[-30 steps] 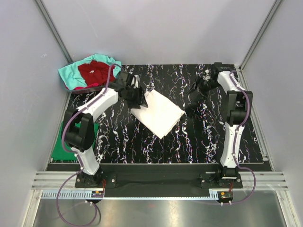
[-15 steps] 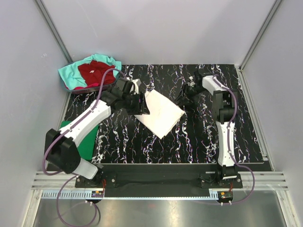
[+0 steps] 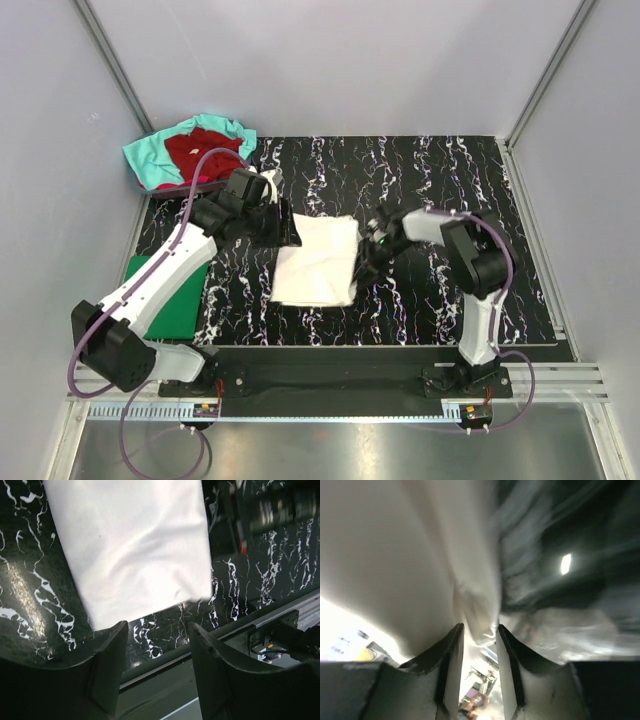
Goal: Fold and stack the t-shirts
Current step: Fold the tshirt
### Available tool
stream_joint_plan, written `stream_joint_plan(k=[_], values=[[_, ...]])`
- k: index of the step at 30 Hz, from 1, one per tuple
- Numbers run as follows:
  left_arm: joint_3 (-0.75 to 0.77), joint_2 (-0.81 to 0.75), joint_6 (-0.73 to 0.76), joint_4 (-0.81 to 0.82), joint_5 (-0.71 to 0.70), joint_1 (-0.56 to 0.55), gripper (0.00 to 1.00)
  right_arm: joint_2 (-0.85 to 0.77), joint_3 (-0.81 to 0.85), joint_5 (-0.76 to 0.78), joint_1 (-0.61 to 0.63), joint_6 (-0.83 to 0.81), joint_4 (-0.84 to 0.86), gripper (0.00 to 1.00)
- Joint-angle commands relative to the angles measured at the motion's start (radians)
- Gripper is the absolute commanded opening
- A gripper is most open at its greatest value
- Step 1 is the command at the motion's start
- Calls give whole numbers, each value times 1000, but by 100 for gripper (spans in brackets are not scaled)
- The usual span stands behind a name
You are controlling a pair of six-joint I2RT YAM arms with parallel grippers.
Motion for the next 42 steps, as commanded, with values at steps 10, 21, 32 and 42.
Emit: stream_joint_plan(k=[10,21,32,42], values=[[198,214,10,45,-316,-268,68,-397,-248,64,-164,32,15,62],[321,396,-39,84,-418,-387,64,-364,-246,-70,-235,93,189,62],[62,120,49,117,-118,-59,69,-194,-120,-68,-152,103,283,68],[-216,98,46,252,51,276,72,-148,-113,-71,-92,150,323,71]])
